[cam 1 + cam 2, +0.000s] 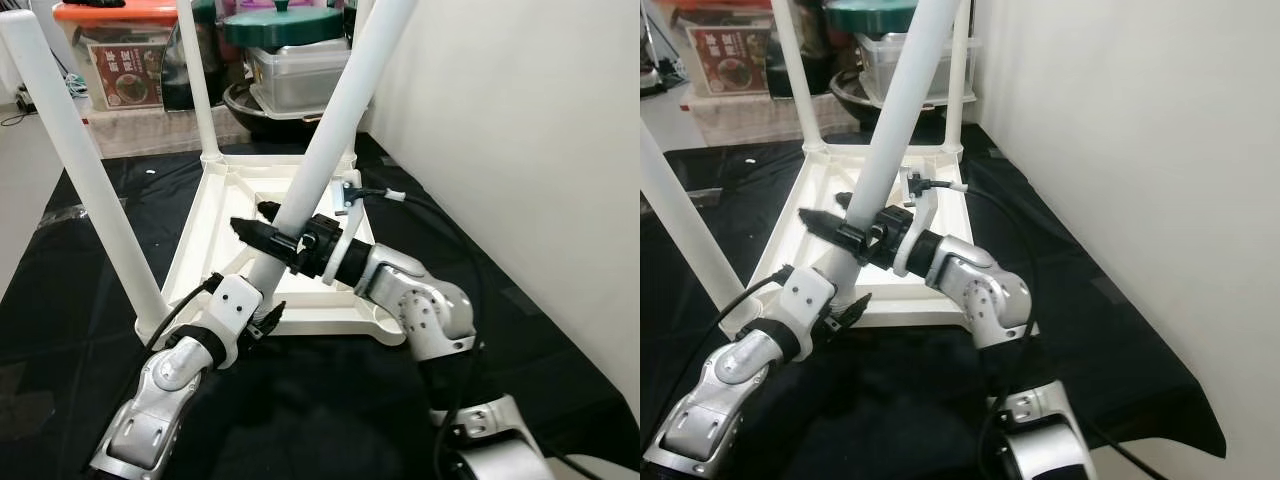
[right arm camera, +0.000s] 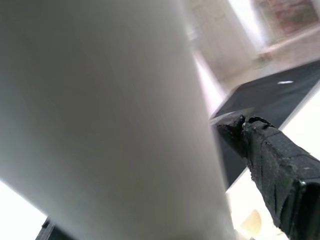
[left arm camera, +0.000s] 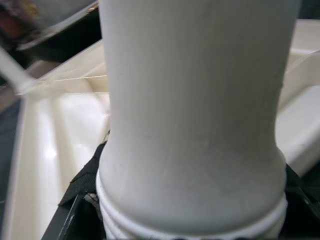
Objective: Building children table
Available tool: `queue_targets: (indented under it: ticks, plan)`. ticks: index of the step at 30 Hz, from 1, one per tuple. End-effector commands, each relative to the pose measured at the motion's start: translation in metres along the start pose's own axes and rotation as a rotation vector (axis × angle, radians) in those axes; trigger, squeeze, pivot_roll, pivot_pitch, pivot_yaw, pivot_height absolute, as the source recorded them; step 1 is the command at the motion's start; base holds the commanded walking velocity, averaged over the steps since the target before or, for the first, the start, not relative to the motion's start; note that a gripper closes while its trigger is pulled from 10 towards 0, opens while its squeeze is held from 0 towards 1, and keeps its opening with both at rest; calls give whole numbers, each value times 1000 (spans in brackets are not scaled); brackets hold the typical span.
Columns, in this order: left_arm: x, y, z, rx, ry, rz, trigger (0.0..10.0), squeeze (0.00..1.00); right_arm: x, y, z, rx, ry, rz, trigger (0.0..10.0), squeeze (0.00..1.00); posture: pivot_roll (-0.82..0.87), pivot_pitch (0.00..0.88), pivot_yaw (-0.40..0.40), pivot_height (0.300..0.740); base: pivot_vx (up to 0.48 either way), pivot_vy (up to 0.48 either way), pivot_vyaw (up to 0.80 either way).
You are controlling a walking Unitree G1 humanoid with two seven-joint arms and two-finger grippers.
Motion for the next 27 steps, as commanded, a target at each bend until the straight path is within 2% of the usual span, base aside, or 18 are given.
queue_targets:
  ticks: [1, 2, 5, 6, 8, 13, 14, 15, 16, 21, 25, 27]
  plan:
    - [9, 3, 5, 82, 21, -27, 10000, 0, 7, 5, 7, 54, -98, 84, 10000, 0, 72, 0, -61, 740, 0, 0, 0]
    - [9, 3, 5, 82, 21, -27, 10000, 0, 7, 5, 7, 54, -98, 84, 10000, 0, 72, 0, -61, 740, 0, 0, 0]
    - [27, 15, 10, 152, 94, -37, 10000, 0, 19, 3, 19, 285, -248, 222, 10000, 0, 71, 0, -67, 740, 0, 0, 0]
    - [27, 15, 10, 152, 94, -37, 10000, 0, 19, 3, 19, 285, -248, 222, 10000, 0, 71, 0, -67, 740, 0, 0, 0]
    - [33, 23, 16, 173, 95, -21, 10000, 0, 22, 2, 21, 348, -286, 252, 10000, 0, 73, 0, -70, 740, 0, 0, 0]
    - [38, 31, 27, 212, 76, 11, 10000, 0, 24, 5, 23, 377, -326, 291, 10000, 0, 73, 0, -73, 740, 0, 0, 0]
    - [40, 34, 34, 232, 60, 26, 10000, 0, 22, 10, 25, 392, -360, 334, 1490, 0, 72, 0, -73, 740, 0, 0, 0]
    - [40, 34, 34, 232, 60, 26, 10000, 0, 22, 10, 25, 392, -360, 334, 1490, 0, 72, 0, -73, 740, 0, 0, 0]
    - [40, 33, 37, 241, 54, 28, 10000, 0, 21, 12, 27, 393, -371, 350, 0, 0, 74, 0, -69, 740, 0, 0, 0]
    - [36, 24, 40, 252, 54, 3, 10000, 0, 15, 20, 31, 413, -387, 403, 0, 0, 70, 0, -64, 740, 0, 0, 0]
    - [33, 15, 38, 264, 67, -22, 10000, 0, 14, 24, 28, 422, -362, 410, 0, 0, 67, 0, -61, 740, 0, 0, 0]
    - [29, 3, 29, 279, 90, -57, 10000, 0, 11, 28, 26, 420, -333, 411, 0, 0, 69, 0, -64, 740, 0, 0, 0]
Point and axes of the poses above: a point about 5 cm out from each wrist's last joint towards the gripper, its own x axis pointing out of the wrist towards the gripper, its own y axis along the axis of the wrist's last joint, z = x × y, the point moved 3 cm from there along x, pointing out of the wrist towards the gripper, and after that the axes turned 15 degrees about x, right-handed, at the moved point
